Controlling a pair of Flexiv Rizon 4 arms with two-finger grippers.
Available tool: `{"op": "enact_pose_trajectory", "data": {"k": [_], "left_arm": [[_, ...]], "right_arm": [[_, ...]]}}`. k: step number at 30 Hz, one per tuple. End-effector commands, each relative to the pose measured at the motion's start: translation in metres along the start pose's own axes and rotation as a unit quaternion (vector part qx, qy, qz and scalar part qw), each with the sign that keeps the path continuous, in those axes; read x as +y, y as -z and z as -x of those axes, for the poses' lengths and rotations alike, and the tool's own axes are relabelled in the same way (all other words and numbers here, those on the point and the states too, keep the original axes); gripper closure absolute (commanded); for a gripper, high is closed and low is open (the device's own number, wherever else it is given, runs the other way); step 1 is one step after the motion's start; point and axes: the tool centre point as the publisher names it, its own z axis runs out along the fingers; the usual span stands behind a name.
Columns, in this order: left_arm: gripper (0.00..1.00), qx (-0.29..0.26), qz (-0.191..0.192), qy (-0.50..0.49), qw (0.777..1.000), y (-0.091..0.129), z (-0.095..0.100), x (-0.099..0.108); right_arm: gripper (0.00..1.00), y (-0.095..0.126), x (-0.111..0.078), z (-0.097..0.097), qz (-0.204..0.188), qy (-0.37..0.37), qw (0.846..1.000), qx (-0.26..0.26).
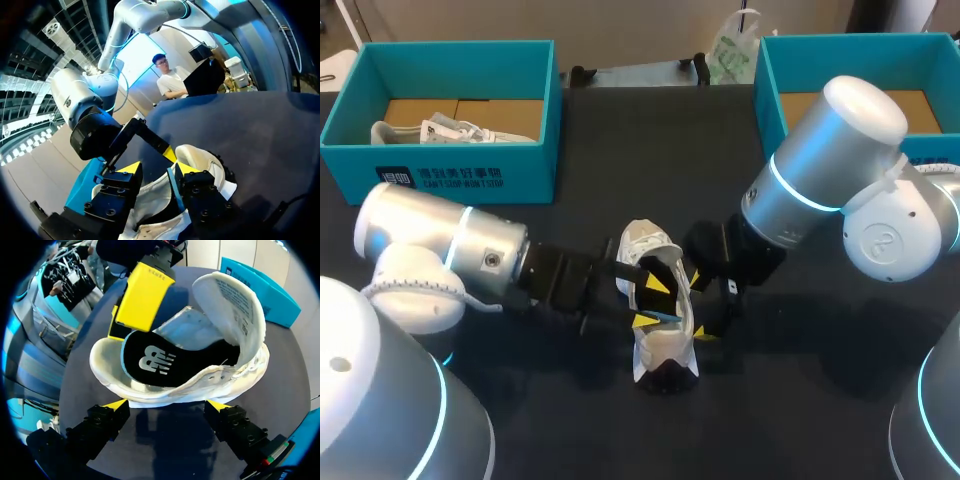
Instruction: Take the shoe out of the shoebox, open the shoe tongue, remove and reinsert the insole, then place the shoe into the shoebox
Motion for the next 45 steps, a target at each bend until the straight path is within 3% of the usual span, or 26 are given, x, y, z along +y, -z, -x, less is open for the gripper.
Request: {"op": "enact_pose_trajectory", "data": {"k": [1,12,29,37,45], "left_arm": [[0.57,0.031,0.004,0.003,1.0,0.007,0.006,-0.005],[0.57,0.1,0.044,-0.003,0.994,0.025,0.007,-0.015],[0.61,0.227,0.077,-0.029,0.97,0.063,0.026,-0.024],[0.61,0.284,0.079,-0.041,0.955,0.068,0.035,-0.027],[0.62,0.334,0.081,-0.048,0.938,0.06,0.044,-0.026]], "right_arm": [[0.0,0.018,-0.012,-0.005,0.005,0.001,1.0,0.0],[0.0,0.067,-0.047,-0.012,-0.012,0.007,1.0,0.013],[0.0,0.068,-0.049,-0.012,-0.008,0.009,1.0,0.02],[0.0,0.117,-0.103,-0.02,-0.037,-0.05,0.998,-0.027],[0.0,0.134,-0.124,-0.032,-0.028,-0.081,0.995,-0.049]]}}
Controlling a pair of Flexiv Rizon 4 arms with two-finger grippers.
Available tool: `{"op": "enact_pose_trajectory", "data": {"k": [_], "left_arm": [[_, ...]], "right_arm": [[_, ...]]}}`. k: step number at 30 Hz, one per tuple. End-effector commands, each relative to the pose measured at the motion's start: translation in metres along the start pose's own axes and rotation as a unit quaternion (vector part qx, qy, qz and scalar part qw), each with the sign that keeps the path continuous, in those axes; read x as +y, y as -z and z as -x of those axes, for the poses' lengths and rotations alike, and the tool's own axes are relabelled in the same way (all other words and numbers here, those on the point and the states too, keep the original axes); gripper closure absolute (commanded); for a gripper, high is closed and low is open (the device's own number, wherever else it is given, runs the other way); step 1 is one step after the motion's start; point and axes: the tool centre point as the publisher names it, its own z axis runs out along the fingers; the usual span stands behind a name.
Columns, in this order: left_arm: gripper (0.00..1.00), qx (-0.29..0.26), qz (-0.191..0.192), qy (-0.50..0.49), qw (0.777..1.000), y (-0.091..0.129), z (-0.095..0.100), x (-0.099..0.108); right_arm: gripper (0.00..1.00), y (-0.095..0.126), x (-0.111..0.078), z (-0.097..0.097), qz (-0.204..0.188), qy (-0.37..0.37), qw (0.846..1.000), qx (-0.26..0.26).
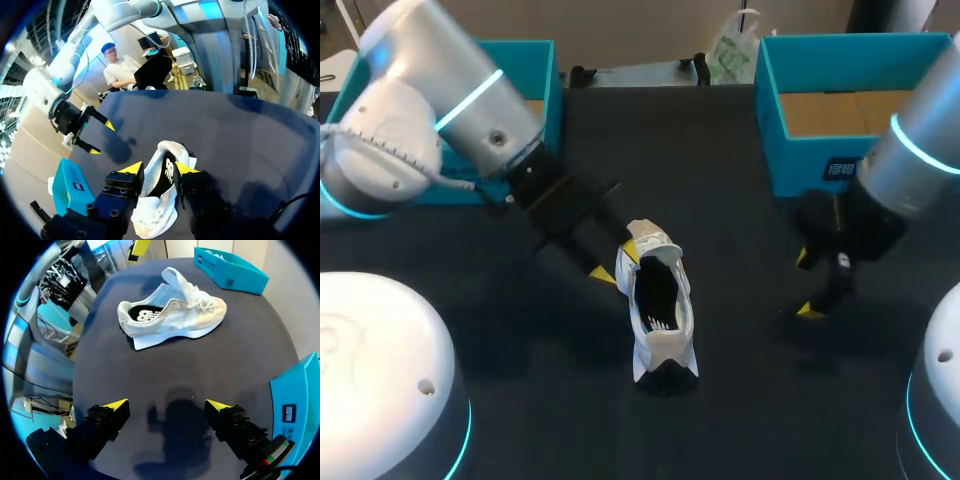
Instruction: Take the shoe out of the shoebox, open the shoe tongue, remove and reinsert the insole, then place the shoe into the shoebox
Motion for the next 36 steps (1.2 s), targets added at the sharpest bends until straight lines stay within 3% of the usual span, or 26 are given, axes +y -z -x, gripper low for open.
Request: {"op": "enact_pose_trajectory", "data": {"k": [1,5,6,7,8,14,28,32,34,36], "left_arm": [[0.62,0.081,-0.003,-0.004,0.997,-0.004,0.011,0.003],[0.69,0.112,0.0,-0.013,0.994,-0.006,0.015,0.002],[0.79,0.124,0.003,-0.016,0.992,-0.006,0.017,0.002],[0.98,0.133,0.005,-0.021,0.991,-0.006,0.018,0.002],[1.0,0.142,0.005,-0.024,0.99,-0.006,0.02,0.002],[1.0,0.237,0.008,-0.054,0.97,0.003,0.02,0.001],[1.0,0.24,0.01,-0.067,0.968,0.007,0.022,0.001],[1.0,0.293,0.008,-0.101,0.951,-0.007,0.027,0.007],[1.0,0.353,0.02,-0.109,0.929,-0.011,0.025,0.009],[1.0,0.353,0.02,-0.109,0.929,-0.011,0.025,0.009]], "right_arm": [[0.0,0.021,-0.019,-0.019,0.018,-0.001,1.0,-0.023],[0.0,0.021,-0.019,-0.019,0.018,-0.001,1.0,-0.023],[0.0,0.021,-0.019,-0.019,0.018,-0.001,1.0,-0.023],[0.0,0.021,-0.019,-0.019,0.018,-0.001,1.0,-0.023],[0.0,0.021,-0.019,-0.019,0.018,-0.001,1.0,-0.023],[0.0,0.021,-0.019,-0.019,0.018,-0.001,1.0,-0.023],[0.0,0.021,-0.019,-0.019,0.018,-0.001,1.0,-0.023],[0.0,0.021,-0.019,-0.019,0.018,-0.001,1.0,-0.023],[0.0,0.021,-0.019,-0.019,0.018,-0.001,1.0,-0.023],[0.0,0.021,-0.019,-0.019,0.018,-0.001,1.0,-0.023]]}}
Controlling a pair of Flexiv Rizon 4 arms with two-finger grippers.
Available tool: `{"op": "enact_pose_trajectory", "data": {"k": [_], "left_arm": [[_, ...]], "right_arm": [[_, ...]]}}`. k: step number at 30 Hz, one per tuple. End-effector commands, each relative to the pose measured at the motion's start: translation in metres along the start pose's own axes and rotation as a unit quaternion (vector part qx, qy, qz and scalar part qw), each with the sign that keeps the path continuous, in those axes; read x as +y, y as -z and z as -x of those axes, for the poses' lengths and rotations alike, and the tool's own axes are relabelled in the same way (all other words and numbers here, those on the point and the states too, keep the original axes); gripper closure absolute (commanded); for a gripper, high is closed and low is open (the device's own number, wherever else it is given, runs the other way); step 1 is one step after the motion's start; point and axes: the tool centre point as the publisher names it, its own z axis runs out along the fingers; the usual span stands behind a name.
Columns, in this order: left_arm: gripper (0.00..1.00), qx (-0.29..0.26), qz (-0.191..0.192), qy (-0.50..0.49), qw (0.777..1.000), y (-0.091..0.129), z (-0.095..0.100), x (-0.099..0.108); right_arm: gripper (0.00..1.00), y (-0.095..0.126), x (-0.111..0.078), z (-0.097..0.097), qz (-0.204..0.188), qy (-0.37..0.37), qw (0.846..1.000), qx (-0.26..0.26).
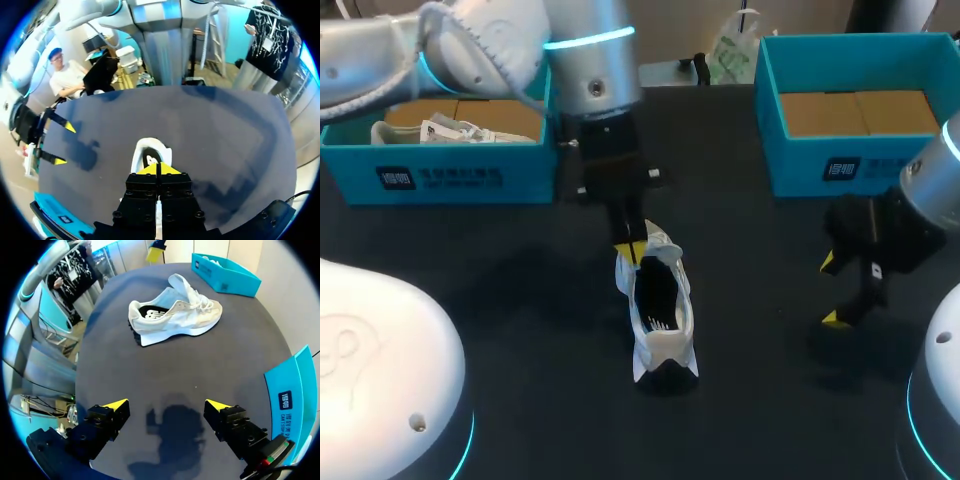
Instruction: Take the shoe out of the shoebox, open the shoe tongue, remove and reinsert the insole, then place the shoe into the shoebox
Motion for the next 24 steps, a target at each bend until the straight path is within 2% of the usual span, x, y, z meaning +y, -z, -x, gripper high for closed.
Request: {"op": "enact_pose_trajectory", "data": {"k": [1,7,10,12,14,23,24], "left_arm": [[1.0,0.11,-0.001,-0.004,0.994,-0.003,0.011,0.006],[1.0,0.11,-0.001,-0.004,0.994,-0.003,0.011,0.006],[1.0,0.144,0.014,-0.02,0.989,-0.017,0.015,0.013],[1.0,0.164,0.037,-0.022,0.986,-0.024,0.016,0.015],[1.0,0.181,0.05,-0.032,0.982,-0.02,0.015,0.018],[1.0,0.181,0.05,-0.032,0.982,-0.02,0.015,0.018],[1.0,0.185,0.056,-0.033,0.981,-0.026,0.016,0.018]], "right_arm": [[0.0,0.0,0.0,-0.001,0.0,0.0,1.0,-0.001],[0.0,0.0,0.0,-0.001,0.0,0.0,1.0,-0.001],[0.0,0.0,0.0,-0.001,0.0,0.0,1.0,-0.001],[0.0,0.0,0.0,-0.001,0.0,0.0,1.0,-0.001],[0.0,0.0,0.0,-0.001,0.0,0.0,1.0,-0.001],[0.0,0.0,0.0,-0.001,0.0,0.0,1.0,-0.001],[0.0,0.0,0.0,-0.001,0.0,0.0,1.0,-0.001]]}}
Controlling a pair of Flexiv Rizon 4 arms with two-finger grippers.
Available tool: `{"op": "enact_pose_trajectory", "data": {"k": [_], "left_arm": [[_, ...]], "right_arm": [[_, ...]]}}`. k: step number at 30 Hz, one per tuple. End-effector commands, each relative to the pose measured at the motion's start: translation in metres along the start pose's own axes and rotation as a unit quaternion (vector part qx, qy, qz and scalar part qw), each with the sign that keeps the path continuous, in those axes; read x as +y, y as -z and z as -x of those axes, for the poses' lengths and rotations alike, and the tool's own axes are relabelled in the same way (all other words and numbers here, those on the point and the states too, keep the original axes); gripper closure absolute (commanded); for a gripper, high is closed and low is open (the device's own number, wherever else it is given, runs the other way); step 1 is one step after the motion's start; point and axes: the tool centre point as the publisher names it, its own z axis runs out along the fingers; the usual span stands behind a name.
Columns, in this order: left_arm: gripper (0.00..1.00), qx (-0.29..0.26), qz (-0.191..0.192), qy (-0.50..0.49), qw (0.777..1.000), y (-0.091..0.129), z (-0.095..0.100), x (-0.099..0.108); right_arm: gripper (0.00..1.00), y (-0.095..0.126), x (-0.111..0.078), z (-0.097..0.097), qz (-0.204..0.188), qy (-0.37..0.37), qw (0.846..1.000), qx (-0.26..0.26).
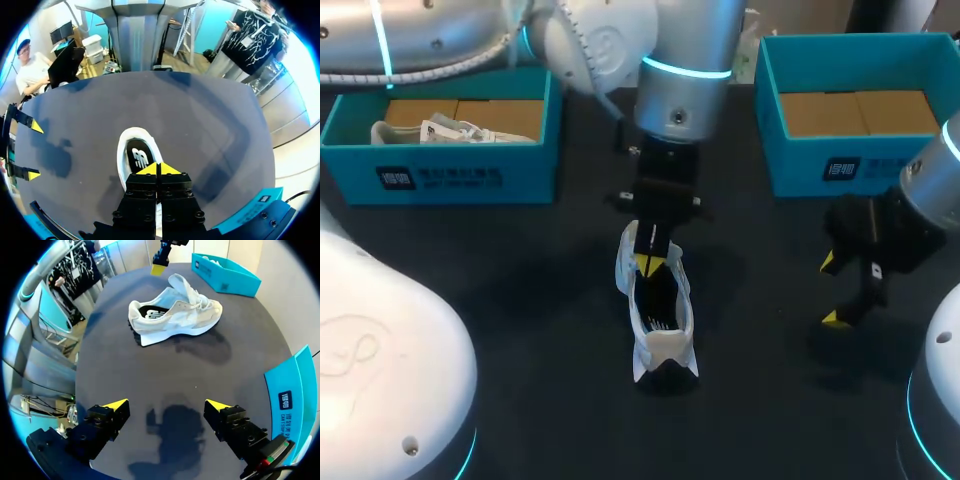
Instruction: Take the shoe out of the shoebox, open the shoe tongue, remove and reinsert the insole, then place the shoe into the shoebox
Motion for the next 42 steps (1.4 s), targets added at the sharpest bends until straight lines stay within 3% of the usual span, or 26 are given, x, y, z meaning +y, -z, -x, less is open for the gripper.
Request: {"op": "enact_pose_trajectory", "data": {"k": [1,7,17,26,36,42], "left_arm": [[1.0,0.026,0.007,-0.007,1.0,-0.01,0.008,0.001],[1.0,0.033,-0.004,-0.019,0.999,-0.032,0.018,0.005],[1.0,0.033,-0.004,-0.019,0.999,-0.032,0.018,0.005],[1.0,0.026,-0.004,-0.027,0.999,-0.052,0.021,0.014],[1.0,0.026,-0.004,-0.027,0.999,-0.052,0.021,0.014],[1.0,0.02,-0.004,-0.01,1.0,-0.074,0.022,0.026]], "right_arm": [[0.0,0.0,0.0,-0.001,0.0,0.0,1.0,-0.001],[0.0,0.0,0.0,-0.001,0.0,0.0,1.0,-0.001],[0.0,0.0,0.0,-0.001,0.0,0.0,1.0,-0.001],[0.0,0.0,0.0,-0.001,0.0,0.0,1.0,-0.001],[0.0,0.0,0.0,-0.001,0.0,0.0,1.0,-0.001],[0.0,0.0,0.0,-0.001,0.0,0.0,1.0,-0.001]]}}
